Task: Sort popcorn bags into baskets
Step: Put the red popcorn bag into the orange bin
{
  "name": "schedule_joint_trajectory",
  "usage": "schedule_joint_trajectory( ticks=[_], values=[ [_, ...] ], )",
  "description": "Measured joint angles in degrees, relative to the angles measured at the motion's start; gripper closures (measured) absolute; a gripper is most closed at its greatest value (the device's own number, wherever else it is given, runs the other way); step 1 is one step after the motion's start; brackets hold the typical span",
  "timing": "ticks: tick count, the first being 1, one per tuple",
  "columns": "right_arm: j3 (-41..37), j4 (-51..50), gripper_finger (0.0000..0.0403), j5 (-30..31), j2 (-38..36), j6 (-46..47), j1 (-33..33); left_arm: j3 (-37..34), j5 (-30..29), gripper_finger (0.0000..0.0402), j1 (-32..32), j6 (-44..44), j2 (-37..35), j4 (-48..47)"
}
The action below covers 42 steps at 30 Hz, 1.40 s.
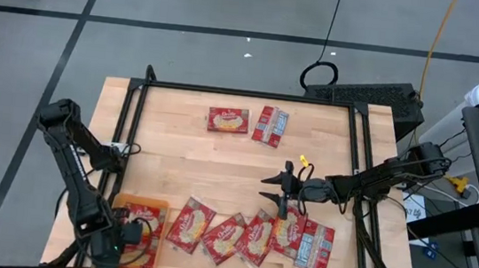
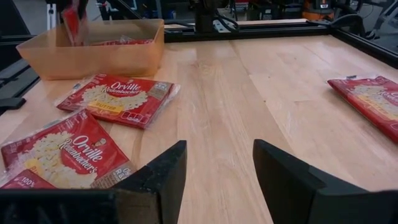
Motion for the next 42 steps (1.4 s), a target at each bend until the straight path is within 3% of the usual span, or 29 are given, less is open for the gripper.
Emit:
schedule_joint_trajectory(
  ticks=[4,7,12,19,27,31,38,42],
  values=[
    [0.00,0.00,0.0227,0.00,0.00,-0.18,0.00,0.00,-0.67,0.0267,0.51,1.52,0.00,0.41],
    [0.00,-0.02,0.0227,0.00,0.00,-0.22,0.00,0.00,-2.63,0.0251,0.52,5.10,0.00,0.41],
    [0.00,-0.02,0.0227,0.00,0.00,-0.94,0.00,0.00,-11.17,0.0269,1.56,10.89,0.00,-2.43],
    [0.00,-0.24,0.0227,-0.13,0.00,-1.07,0.00,0.00,-13.10,0.0298,3.55,10.97,0.00,-3.76],
    [0.00,-0.44,0.0227,-0.13,0.00,-1.29,0.00,0.00,-14.04,0.0261,4.36,10.11,0.00,-2.65],
    [0.00,-0.46,0.0227,-0.15,0.00,-0.99,0.00,-1.05,-15.40,0.0253,4.51,3.62,0.61,-6.21],
    [0.00,-0.45,0.0227,-0.17,0.00,-0.44,-0.02,-5.30,-14.70,0.0292,4.49,-5.57,4.23,-6.45],
    [0.00,-0.44,0.0227,-0.17,0.00,-0.42,-0.02,-5.62,-14.18,0.0328,4.26,-6.02,7.39,-5.56]
  ],
)
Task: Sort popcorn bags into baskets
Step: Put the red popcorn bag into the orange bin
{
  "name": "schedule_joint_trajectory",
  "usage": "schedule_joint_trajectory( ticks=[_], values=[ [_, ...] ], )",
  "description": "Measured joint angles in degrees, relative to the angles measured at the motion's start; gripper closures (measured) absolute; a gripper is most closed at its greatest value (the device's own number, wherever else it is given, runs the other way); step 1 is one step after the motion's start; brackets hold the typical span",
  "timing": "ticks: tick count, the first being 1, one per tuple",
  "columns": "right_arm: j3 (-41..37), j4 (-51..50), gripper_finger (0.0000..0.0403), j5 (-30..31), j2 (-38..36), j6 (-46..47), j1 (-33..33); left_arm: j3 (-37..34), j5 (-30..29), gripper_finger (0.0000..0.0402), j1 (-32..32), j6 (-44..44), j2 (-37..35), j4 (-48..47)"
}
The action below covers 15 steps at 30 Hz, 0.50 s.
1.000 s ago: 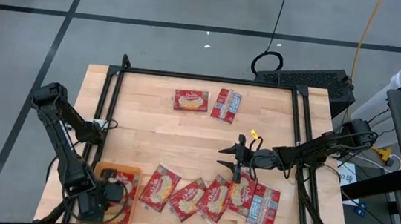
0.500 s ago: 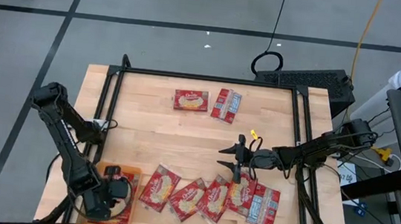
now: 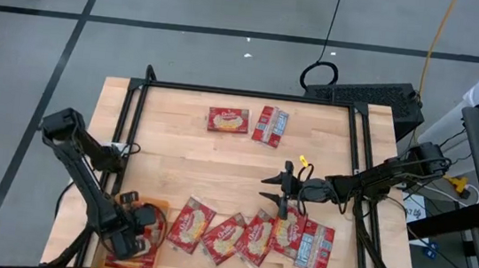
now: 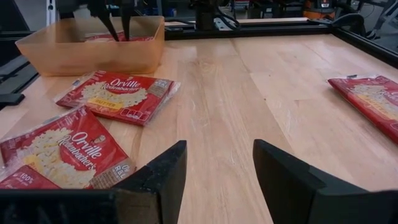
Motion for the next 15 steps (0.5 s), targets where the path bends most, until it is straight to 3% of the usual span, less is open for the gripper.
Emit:
schedule_joint_trajectory(
  ticks=[6,10,15],
  values=[
    [0.00,0.04,0.0227,0.04,0.00,0.87,0.00,0.00,5.29,0.0373,-0.06,6.16,3.16,4.88],
    [0.00,0.03,0.0227,0.07,0.00,0.87,0.00,0.00,5.62,0.0393,-0.21,7.32,2.26,8.17],
    [0.00,0.04,0.0227,0.07,0.00,0.87,0.00,0.00,5.49,0.0393,-0.36,7.32,0.64,11.68]
  ],
)
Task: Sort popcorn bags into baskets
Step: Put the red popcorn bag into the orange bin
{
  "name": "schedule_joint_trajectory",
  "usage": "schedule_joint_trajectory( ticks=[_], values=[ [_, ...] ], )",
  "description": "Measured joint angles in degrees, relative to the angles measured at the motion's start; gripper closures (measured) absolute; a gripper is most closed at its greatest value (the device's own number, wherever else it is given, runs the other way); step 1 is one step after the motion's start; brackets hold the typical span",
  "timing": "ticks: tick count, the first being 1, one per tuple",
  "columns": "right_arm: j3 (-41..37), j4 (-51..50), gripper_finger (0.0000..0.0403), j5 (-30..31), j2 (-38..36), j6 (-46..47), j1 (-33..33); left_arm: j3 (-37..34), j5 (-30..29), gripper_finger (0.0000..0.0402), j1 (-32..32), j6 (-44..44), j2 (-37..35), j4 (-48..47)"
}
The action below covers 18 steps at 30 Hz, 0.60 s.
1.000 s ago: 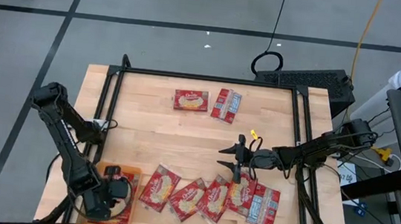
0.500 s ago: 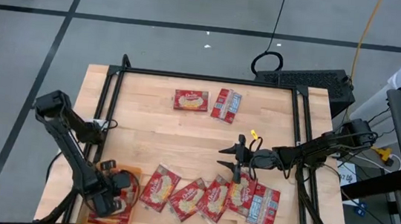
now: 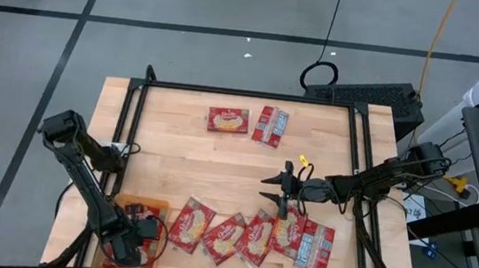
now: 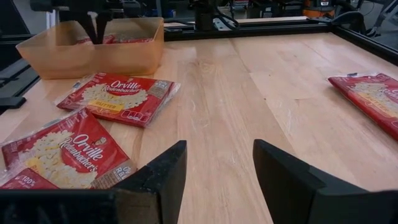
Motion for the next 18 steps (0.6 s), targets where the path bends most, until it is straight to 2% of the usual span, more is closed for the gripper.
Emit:
schedule_joint_trajectory(
  ticks=[5,11,16,18],
  values=[
    [0.00,-0.03,0.0227,0.04,0.00,0.00,0.00,0.00,-0.11,0.0373,-0.11,-0.30,-0.29,0.14],
    [0.00,-0.02,0.0227,0.07,0.00,2.03,0.00,0.00,-0.03,0.0372,0.20,-2.32,-0.89,-1.13],
    [0.00,-0.02,0.0227,0.07,0.00,5.58,0.02,0.01,-0.49,0.0371,0.92,-3.48,-4.66,-3.47],
    [0.00,-0.05,0.0227,0.04,0.00,6.74,0.02,0.04,-2.66,0.0371,1.07,-3.49,-6.54,-5.53]
  ],
)
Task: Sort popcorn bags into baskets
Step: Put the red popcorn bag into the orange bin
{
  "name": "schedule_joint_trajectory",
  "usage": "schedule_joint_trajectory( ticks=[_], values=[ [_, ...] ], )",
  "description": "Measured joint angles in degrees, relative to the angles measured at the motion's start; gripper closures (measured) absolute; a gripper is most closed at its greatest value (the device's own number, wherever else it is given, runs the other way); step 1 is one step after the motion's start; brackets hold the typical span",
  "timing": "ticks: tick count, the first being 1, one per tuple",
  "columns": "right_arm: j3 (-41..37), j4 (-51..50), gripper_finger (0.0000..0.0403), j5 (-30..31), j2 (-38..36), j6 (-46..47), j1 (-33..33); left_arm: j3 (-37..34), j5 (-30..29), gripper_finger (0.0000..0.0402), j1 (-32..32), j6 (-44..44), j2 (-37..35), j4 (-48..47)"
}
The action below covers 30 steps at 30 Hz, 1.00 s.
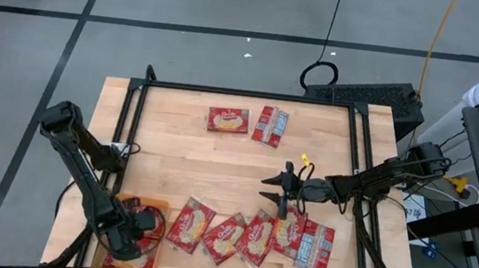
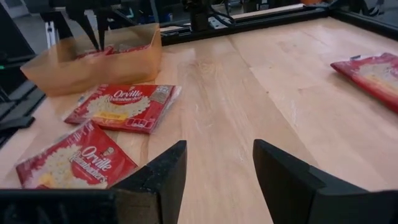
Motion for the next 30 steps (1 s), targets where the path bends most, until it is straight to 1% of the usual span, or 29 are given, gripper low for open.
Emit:
schedule_joint_trajectory(
  ticks=[2,4,7,9,11,14,16,18,20,22,24,26,28,30],
  values=[
    [0.00,0.00,0.0227,-0.02,-0.04,0.92,0.00,0.00,-4.81,0.0371,0.02,0.03,-1.83,-3.19],
    [0.07,-0.15,0.0227,0.03,-0.44,1.71,0.00,0.00,-12.12,0.0371,0.18,0.79,-3.33,-6.08],
    [2.40,-0.60,0.0227,1.09,-0.50,1.33,-0.38,0.02,-26.83,0.0371,1.00,3.01,-4.50,-10.42],
    [5.13,-1.74,0.0227,2.18,-0.55,-0.63,-0.98,0.02,-35.89,0.0371,2.38,5.34,-4.62,-12.26],
    [8.96,-6.45,0.0227,3.52,-0.55,-3.47,-1.62,0.02,-42.61,0.0371,4.33,8.47,-4.57,-12.70],
    [15.40,-18.65,0.0227,7.86,-0.55,-7.81,-2.82,0.02,-49.17,0.0371,8.84,11.01,-4.55,-12.45],
    [18.90,-26.50,0.0227,11.92,-0.55,-10.67,-4.16,0.02,-51.44,0.0371,12.05,10.45,-4.57,-12.04],
    [20.99,-32.87,0.0227,14.62,-0.57,-13.57,-6.14,0.02,-52.48,0.0371,14.92,9.60,-4.55,-10.80],
    [21.55,-36.30,0.0227,15.28,-0.57,-16.07,-8.65,0.02,-53.03,0.0371,17.62,9.27,-4.52,-8.05],
    [21.58,-38.61,0.0227,14.23,-0.57,-16.87,-11.19,0.02,-53.16,0.0371,20.02,10.09,-3.94,-4.22],
    [21.59,-41.86,0.0227,9.73,-0.57,-16.26,-13.10,0.02,-53.05,0.0370,21.71,13.04,-3.27,0.05],
    [21.59,-45.97,0.0227,4.92,-0.57,-13.77,-13.91,0.02,-52.29,0.0370,23.03,18.01,-2.11,5.44],
    [21.59,-50.75,0.0227,-1.34,-0.57,-9.96,-13.30,0.02,-50.44,0.0370,24.09,23.24,-0.81,9.83],
    [21.59,-55.71,0.0227,-9.04,-0.57,-6.27,-11.99,0.00,-49.16,0.0370,25.06,27.51,0.39,14.32]
  ],
)
